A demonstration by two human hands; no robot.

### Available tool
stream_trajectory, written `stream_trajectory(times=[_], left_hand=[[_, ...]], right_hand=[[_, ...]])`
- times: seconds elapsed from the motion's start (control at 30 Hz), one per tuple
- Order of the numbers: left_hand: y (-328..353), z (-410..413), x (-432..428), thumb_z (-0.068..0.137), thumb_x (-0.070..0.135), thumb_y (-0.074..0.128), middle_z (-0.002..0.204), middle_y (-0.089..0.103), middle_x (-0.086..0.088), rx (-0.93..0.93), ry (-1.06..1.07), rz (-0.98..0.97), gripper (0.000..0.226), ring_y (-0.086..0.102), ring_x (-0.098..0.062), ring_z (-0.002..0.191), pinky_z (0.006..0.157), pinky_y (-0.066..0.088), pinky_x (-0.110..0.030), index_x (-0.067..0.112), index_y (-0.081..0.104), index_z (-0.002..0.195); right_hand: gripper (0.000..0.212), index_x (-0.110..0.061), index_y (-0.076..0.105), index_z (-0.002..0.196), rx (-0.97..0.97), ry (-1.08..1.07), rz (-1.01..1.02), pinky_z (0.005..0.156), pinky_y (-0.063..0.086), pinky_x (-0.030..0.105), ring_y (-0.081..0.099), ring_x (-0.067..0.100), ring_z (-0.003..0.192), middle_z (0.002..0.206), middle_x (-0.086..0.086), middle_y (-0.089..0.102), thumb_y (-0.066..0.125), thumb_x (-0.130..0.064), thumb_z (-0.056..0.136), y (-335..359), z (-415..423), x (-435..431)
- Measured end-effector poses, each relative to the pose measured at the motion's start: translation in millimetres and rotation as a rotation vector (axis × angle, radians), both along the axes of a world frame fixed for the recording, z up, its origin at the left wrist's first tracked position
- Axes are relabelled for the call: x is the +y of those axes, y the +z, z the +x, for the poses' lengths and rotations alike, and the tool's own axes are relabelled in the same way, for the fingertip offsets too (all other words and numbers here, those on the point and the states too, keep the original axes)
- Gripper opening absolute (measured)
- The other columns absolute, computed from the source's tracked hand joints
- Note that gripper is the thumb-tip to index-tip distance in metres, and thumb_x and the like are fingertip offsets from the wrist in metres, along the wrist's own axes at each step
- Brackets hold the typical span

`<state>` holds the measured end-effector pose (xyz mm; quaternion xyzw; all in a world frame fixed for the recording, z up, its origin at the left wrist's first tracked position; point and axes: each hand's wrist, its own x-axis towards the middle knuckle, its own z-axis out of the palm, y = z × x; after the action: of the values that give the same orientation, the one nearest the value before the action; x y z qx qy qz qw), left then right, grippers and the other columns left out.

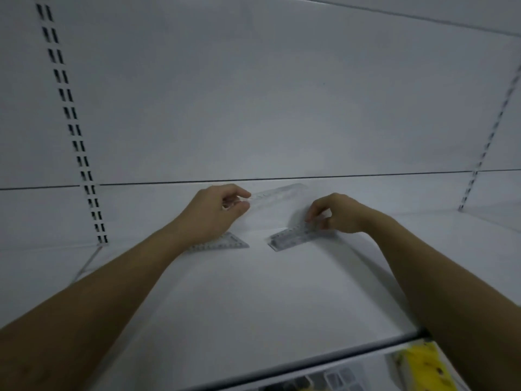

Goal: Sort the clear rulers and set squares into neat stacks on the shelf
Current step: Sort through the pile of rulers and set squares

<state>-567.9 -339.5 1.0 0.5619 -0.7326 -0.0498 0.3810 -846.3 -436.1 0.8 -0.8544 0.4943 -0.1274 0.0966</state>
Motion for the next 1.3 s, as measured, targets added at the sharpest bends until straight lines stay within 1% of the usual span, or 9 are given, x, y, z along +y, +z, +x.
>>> stream_trajectory(times=[0.13,0.2,0.3,0.43,0.53,0.77,1.0,1.13,1.3], left_hand=[[-6.0,-30.9,-15.8,0.091,0.033,0.061,0.099,0.068,0.008,0.015,-0.019,-0.003,0.022,0.060,-0.001,0.091,0.070,0.036,0.003,0.025,0.068,0.110],[-12.3,-46.2,-21.2,0.090,0.032,0.062,0.097,0.067,0.009,0.012,-0.043,0.002,0.021,0.059,0.000,0.089,0.069,0.038,0.002,0.025,0.068,0.109],[-23.6,-69.8,-31.2,0.089,0.031,0.063,0.099,0.067,0.006,-0.040,-0.076,0.011,0.019,0.060,-0.005,0.091,0.075,0.042,-0.007,0.024,0.067,0.106],[-48.5,-96.3,-40.6,0.090,0.034,0.058,0.103,0.059,0.000,-0.223,-0.107,0.078,0.025,0.057,-0.016,0.095,0.085,0.046,-0.030,0.022,0.064,0.111],[-63.0,-101.8,-40.8,0.086,0.040,0.041,0.107,0.060,-0.003,-0.312,-0.107,0.090,0.042,0.058,-0.022,0.096,0.086,0.047,-0.038,0.026,0.060,0.121],[-64.7,-99.1,-46.6,0.097,0.023,0.048,0.110,0.059,-0.005,-0.304,-0.087,0.056,0.035,0.055,-0.023,0.100,0.089,0.043,-0.038,0.035,0.058,0.128],[-62.4,-103.6,-41.2,0.099,0.028,0.040,0.110,0.053,-0.004,-0.390,-0.076,0.051,0.041,0.049,-0.021,0.102,0.087,0.039,-0.034,0.040,0.045,0.138],[-53.2,-97.3,-31.3,0.097,0.042,0.042,0.128,0.049,-0.005,-0.423,-0.021,0.100,0.052,0.044,-0.023,0.117,0.097,0.037,-0.037,0.035,0.028,0.147],[-14.7,-55.6,-3.6,0.092,0.054,0.044,0.146,0.039,-0.002,-0.499,0.115,0.042,0.063,0.034,-0.023,0.132,0.106,0.030,-0.040,0.027,0.028,0.147]], right_hand=[[0.033,-0.034,0.071,0.103,0.069,0.018,0.001,0.092,0.041,0.025,0.054,0.011,0.105,0.111,-0.012,0.064,0.069,-0.013,0.078,-6.8,-17.7,-5.2],[0.026,-0.034,0.072,0.101,-0.078,-0.036,-0.120,0.096,0.043,0.027,0.055,0.011,0.105,0.114,-0.010,0.064,0.070,-0.017,0.081,-0.3,-33.6,-5.7],[0.017,-0.025,0.073,0.091,-0.405,-0.251,-0.338,0.071,0.038,0.004,0.059,0.007,0.086,0.095,-0.007,0.069,0.062,-0.013,0.088,8.4,-58.7,-5.4],[0.017,-0.023,0.072,0.093,-0.417,-0.300,-0.291,0.055,0.031,-0.005,0.054,0.004,0.074,0.082,-0.009,0.065,0.058,-0.013,0.088,-2.5,-62.1,-6.9],[0.020,-0.022,0.071,0.101,-0.364,-0.209,-0.248,0.060,0.031,-0.003,0.058,0.008,0.081,0.085,-0.007,0.066,0.057,-0.015,0.088,-9.5,-48.6,-7.6],[0.021,-0.023,0.068,0.106,-0.351,-0.170,-0.210,0.067,0.035,0.005,0.060,0.010,0.087,0.089,-0.009,0.066,0.057,-0.017,0.089,-13.4,-38.1,-1.9],[0.026,-0.022,0.064,0.116,-0.249,-0.133,-0.253,0.085,0.040,0.021,0.056,0.012,0.100,0.108,-0.003,0.062,0.060,-0.020,0.090,-11.8,-20.3,11.0],[0.032,-0.025,0.058,0.124,-0.135,-0.128,-0.282,0.094,0.041,0.027,0.051,0.017,0.113,0.123,-0.001,0.056,0.059,-0.026,0.092,-5.4,-3.8,22.9],[0.049,-0.029,0.050,0.132,0.038,-0.041,-0.294,0.103,0.040,0.038,0.044,0.022,0.125,0.136,0.000,0.050,0.063,-0.041,0.086,12.2,29.6,42.1]])
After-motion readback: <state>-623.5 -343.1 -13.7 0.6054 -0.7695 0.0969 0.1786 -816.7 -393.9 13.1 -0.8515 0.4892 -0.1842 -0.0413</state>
